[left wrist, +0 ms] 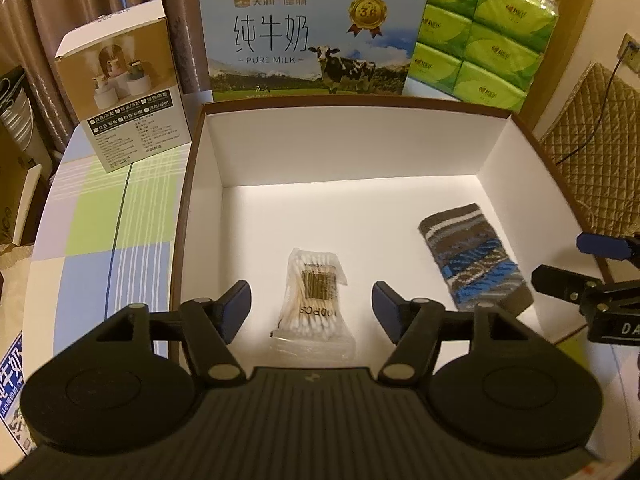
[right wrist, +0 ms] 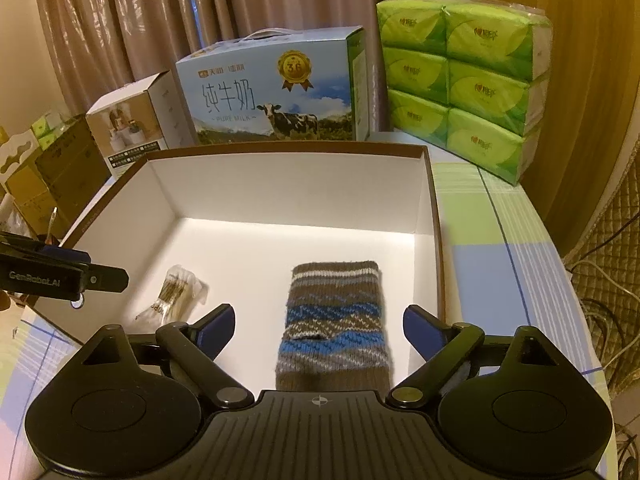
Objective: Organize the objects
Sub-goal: 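Withdraw both grippers from the box back toward the remaining items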
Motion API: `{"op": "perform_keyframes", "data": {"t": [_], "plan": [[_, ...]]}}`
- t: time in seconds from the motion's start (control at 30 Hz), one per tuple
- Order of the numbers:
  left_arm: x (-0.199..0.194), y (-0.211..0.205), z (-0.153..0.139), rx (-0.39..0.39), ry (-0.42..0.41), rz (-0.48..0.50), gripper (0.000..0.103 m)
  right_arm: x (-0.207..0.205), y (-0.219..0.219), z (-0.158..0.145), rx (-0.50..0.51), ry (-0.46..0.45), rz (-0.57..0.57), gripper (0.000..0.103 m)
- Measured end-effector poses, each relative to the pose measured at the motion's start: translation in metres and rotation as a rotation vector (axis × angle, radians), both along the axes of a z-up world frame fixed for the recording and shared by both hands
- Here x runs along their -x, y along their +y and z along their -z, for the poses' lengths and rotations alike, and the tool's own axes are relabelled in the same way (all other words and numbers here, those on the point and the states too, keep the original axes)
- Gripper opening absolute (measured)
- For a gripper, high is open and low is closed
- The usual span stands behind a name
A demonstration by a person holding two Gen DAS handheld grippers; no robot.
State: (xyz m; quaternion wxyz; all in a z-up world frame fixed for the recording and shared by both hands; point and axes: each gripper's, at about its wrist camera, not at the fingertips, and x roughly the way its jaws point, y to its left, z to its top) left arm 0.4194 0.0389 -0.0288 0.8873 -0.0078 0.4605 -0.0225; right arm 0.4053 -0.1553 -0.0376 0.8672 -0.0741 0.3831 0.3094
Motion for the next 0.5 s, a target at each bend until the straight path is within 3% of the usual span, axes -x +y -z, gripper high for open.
{"op": "perform_keyframes", "data": {"t": [0.5], "plan": [[0.038,0.001,-0.029,0.031,-0.059,-0.01,0.068,0.023,-0.01,-0.022,-0.058,-0.026,-0.006,0.092]]}}
